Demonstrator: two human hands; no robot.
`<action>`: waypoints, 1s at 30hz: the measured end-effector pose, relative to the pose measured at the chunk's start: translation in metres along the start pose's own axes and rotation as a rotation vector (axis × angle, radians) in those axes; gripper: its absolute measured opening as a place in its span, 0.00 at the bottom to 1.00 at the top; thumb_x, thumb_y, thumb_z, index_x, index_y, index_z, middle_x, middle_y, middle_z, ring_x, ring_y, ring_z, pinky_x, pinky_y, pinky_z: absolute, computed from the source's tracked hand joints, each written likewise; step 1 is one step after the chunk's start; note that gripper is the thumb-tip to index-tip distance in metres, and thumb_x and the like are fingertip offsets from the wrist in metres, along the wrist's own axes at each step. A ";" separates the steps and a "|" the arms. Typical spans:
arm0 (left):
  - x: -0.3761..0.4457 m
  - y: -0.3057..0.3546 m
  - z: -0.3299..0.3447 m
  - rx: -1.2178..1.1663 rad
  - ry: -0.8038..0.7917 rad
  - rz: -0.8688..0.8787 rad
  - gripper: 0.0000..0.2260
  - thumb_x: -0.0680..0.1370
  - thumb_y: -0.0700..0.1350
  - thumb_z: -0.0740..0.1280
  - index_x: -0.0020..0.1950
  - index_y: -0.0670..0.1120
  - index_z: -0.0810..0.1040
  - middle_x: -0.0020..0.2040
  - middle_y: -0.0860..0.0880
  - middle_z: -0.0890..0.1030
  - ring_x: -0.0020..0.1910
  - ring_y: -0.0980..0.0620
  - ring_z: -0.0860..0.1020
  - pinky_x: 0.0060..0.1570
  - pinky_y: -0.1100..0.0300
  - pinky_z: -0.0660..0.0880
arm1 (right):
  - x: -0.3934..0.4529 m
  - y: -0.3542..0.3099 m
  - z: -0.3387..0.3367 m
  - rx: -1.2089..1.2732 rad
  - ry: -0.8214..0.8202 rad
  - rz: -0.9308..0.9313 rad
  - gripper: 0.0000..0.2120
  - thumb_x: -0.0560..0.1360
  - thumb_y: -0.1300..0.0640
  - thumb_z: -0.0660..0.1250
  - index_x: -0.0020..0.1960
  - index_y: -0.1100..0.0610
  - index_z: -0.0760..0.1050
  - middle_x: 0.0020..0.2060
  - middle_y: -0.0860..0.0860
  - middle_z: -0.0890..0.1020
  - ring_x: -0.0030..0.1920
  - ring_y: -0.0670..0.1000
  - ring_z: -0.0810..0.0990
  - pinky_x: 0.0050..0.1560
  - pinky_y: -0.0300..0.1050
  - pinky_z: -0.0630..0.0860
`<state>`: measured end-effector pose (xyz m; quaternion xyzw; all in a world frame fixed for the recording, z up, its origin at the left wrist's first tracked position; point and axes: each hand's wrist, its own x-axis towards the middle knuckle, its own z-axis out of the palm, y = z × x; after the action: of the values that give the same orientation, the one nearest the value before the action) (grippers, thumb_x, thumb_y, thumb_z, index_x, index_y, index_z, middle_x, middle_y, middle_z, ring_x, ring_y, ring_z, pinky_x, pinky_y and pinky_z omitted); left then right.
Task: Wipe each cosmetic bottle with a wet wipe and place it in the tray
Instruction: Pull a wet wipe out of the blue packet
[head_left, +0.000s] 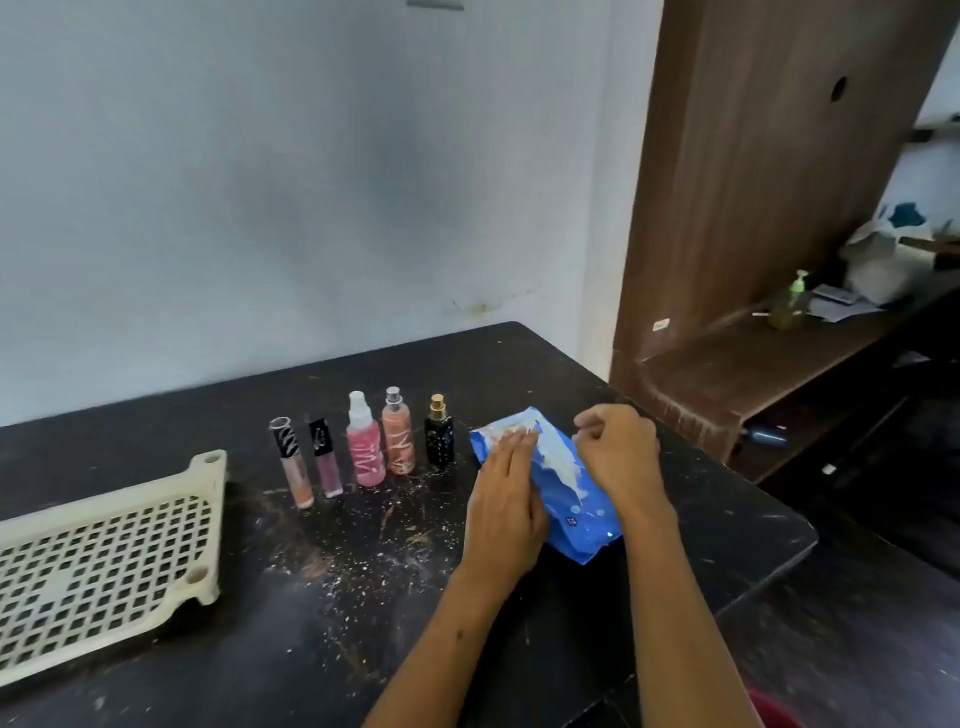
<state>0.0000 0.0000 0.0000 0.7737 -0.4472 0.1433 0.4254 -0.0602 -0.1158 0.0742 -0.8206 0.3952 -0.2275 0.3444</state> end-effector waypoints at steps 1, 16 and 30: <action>-0.001 -0.002 0.004 0.010 -0.002 0.030 0.23 0.72 0.38 0.52 0.67 0.39 0.70 0.66 0.42 0.75 0.65 0.47 0.72 0.64 0.56 0.67 | 0.003 0.004 0.002 -0.010 -0.061 0.041 0.11 0.77 0.64 0.67 0.58 0.58 0.80 0.54 0.55 0.83 0.55 0.54 0.81 0.60 0.45 0.75; -0.001 -0.006 0.010 0.075 -0.118 -0.014 0.23 0.74 0.43 0.52 0.68 0.39 0.68 0.65 0.42 0.75 0.66 0.44 0.72 0.67 0.47 0.67 | 0.027 0.012 0.040 -0.122 -0.232 0.069 0.07 0.76 0.59 0.69 0.53 0.54 0.83 0.53 0.55 0.82 0.54 0.55 0.79 0.58 0.51 0.78; 0.000 -0.006 0.009 0.100 -0.123 -0.026 0.24 0.72 0.43 0.52 0.63 0.37 0.74 0.62 0.39 0.77 0.63 0.42 0.75 0.64 0.46 0.63 | 0.028 0.015 0.032 -0.030 -0.237 0.014 0.06 0.76 0.58 0.69 0.51 0.57 0.83 0.49 0.53 0.83 0.51 0.51 0.80 0.53 0.45 0.78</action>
<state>0.0031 -0.0058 -0.0089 0.8070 -0.4548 0.1120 0.3596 -0.0307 -0.1328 0.0453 -0.8442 0.3608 -0.1207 0.3777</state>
